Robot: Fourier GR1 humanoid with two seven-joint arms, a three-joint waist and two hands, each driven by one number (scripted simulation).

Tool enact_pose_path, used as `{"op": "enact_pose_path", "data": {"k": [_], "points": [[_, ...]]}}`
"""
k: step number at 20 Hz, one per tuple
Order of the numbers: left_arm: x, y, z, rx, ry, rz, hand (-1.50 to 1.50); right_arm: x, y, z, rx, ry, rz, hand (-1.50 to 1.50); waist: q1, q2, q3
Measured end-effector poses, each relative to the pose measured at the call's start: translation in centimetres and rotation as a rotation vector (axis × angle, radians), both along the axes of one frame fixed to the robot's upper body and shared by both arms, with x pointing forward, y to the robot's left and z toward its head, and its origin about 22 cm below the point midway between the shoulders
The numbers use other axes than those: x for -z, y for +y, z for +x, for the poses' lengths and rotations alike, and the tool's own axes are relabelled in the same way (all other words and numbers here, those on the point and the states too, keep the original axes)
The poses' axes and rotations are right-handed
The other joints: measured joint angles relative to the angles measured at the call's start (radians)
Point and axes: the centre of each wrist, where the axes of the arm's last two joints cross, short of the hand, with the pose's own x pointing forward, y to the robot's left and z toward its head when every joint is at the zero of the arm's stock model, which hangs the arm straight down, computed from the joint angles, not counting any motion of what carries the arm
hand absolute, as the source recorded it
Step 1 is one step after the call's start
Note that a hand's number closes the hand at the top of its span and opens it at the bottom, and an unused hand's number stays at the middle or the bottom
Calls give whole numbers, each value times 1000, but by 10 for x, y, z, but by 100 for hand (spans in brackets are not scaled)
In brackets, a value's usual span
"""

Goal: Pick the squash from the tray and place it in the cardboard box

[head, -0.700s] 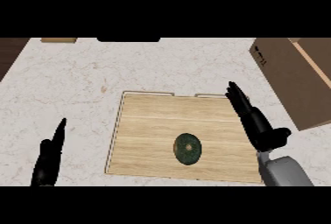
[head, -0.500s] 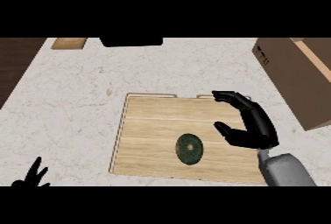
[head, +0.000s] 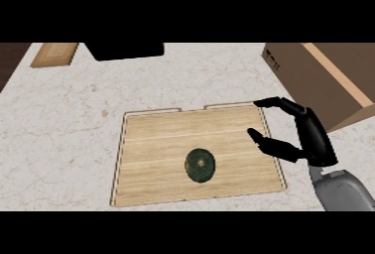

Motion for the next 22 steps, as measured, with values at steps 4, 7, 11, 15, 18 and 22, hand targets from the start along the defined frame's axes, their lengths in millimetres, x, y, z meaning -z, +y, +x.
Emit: {"op": "enact_pose_path", "data": {"k": [4,7,11,15,18,22], "points": [[-5,-14,-10,-56,-5,-60,0,-5,-3,-9,19,-51,-116,-150,-32,4,-10],[-9,-22,-14,-84,-11,-91,0,-7,-5,-15,28,-27,-205,-150,-46,7,-17],[-15,-33,-16,-92,-14,-142,0,-12,-1,-23,30,28,-288,-150,-59,10,-25],[-18,-46,-15,-79,-23,-195,0,-19,5,-30,15,95,-379,-150,-59,15,-32],[-20,-56,-12,-63,-29,-236,0,-25,14,-36,4,141,-443,-150,-55,18,-38],[-19,-66,-7,-41,-37,-276,0,-32,28,-43,1,207,-518,-150,-46,22,-43]]}}
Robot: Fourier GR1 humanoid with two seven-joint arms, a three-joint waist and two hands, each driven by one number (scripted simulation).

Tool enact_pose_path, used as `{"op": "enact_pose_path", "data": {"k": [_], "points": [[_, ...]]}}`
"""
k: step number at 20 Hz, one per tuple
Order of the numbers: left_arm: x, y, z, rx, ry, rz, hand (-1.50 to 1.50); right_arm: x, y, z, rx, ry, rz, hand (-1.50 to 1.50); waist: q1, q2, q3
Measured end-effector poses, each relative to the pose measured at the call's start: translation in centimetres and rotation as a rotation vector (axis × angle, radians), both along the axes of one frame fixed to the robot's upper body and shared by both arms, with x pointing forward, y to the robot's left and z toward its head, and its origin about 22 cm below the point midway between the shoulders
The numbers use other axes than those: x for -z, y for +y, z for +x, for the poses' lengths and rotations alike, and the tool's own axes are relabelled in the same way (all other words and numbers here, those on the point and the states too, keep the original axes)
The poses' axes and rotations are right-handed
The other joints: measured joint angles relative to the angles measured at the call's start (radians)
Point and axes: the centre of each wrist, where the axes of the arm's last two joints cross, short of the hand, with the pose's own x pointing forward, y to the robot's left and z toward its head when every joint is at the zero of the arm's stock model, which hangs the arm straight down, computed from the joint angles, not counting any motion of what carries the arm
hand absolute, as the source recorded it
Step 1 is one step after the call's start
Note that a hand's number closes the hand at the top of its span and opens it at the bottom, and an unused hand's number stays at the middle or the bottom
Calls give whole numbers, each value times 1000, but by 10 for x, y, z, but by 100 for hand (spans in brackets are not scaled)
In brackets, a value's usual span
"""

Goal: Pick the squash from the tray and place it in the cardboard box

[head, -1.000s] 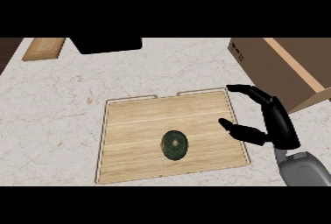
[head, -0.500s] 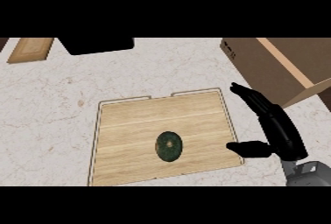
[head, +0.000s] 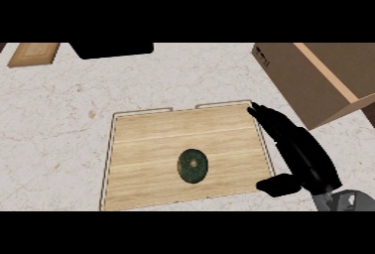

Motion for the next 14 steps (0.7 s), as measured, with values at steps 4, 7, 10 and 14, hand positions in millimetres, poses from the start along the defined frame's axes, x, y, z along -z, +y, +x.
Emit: {"op": "enact_pose_path", "data": {"k": [4,7,10,14], "points": [[3,-6,6,13,-8,-28,0,-5,12,-6,28,60,-80,-150,10,3,-4],[5,-9,11,24,-17,-38,0,-5,21,-11,61,117,-137,-150,18,7,-5],[6,-12,16,37,-22,-50,0,-7,32,-16,84,157,-173,-150,27,10,-4],[8,-18,20,64,-27,-63,0,-12,50,-22,113,194,-187,-150,42,14,-2]]}}
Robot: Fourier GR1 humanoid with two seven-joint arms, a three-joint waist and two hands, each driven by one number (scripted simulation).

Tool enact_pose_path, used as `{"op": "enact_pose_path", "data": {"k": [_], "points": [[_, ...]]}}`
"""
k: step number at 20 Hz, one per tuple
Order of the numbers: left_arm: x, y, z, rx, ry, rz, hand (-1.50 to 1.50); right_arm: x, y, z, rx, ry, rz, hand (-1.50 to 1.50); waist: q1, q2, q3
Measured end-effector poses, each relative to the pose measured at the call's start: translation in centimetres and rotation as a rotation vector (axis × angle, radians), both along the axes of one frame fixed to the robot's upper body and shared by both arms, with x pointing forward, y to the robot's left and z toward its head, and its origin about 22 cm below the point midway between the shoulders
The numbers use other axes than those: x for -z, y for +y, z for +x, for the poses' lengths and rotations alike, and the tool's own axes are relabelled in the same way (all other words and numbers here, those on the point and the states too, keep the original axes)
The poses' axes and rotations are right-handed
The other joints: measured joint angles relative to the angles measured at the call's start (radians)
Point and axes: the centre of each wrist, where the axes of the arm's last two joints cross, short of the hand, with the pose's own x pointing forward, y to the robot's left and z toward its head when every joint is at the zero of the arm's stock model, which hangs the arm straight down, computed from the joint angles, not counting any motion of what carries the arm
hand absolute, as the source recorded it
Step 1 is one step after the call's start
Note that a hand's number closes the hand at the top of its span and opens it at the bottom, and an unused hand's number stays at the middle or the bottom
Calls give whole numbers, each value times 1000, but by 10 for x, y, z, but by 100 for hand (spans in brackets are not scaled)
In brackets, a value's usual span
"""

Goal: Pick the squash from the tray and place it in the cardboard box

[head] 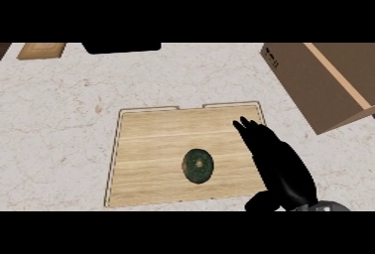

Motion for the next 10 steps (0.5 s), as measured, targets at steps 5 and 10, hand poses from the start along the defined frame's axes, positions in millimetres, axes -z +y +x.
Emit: {"op": "enact_pose_path", "data": {"k": [5,10], "points": [[3,-5,3,18,-15,6,0,-7,21,-8,39,20,-26,-150,14,-1,2],[6,-8,7,37,-20,11,0,-10,37,-12,59,32,-47,-150,21,3,6]]}}
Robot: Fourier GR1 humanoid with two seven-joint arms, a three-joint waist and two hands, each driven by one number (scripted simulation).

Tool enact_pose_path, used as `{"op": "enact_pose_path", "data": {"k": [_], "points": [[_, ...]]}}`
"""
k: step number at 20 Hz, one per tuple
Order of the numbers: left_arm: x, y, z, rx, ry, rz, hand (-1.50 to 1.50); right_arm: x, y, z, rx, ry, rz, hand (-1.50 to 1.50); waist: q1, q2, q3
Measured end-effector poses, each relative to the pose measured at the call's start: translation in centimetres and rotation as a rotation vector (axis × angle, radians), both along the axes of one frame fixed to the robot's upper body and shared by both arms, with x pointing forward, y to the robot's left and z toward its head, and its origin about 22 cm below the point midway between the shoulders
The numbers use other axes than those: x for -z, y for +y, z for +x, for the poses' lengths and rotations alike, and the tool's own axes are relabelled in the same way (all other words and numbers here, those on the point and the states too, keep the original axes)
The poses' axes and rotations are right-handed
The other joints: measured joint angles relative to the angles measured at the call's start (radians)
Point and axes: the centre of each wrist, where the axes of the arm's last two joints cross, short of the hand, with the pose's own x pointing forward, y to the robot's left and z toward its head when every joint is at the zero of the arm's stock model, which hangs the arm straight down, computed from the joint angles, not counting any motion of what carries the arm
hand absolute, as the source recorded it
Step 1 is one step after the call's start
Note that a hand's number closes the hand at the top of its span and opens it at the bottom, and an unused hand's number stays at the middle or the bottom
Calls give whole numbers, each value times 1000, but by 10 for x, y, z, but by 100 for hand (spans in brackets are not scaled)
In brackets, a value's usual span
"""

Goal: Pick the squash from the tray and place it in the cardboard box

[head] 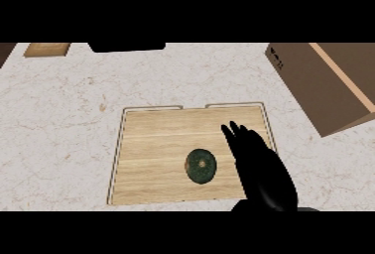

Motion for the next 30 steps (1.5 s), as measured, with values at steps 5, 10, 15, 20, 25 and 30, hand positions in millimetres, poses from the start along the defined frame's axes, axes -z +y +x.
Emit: {"op": "enact_pose_path", "data": {"k": [5,10,15,20,25,30], "points": [[0,-1,3,2,1,3,0,0,15,0,11,-8,0,-150,9,3,2],[0,-1,5,-3,6,6,0,5,26,0,26,5,1,-150,10,5,4],[1,-2,5,-11,13,3,0,10,32,2,45,11,-14,-150,12,5,4],[1,-4,-19,21,79,16,0,18,37,6,54,23,-50,-150,17,2,10],[2,3,-29,50,95,74,0,25,39,10,60,36,-72,-150,14,2,11],[3,7,-32,70,91,104,0,30,43,14,67,47,-85,-150,14,4,11]]}}
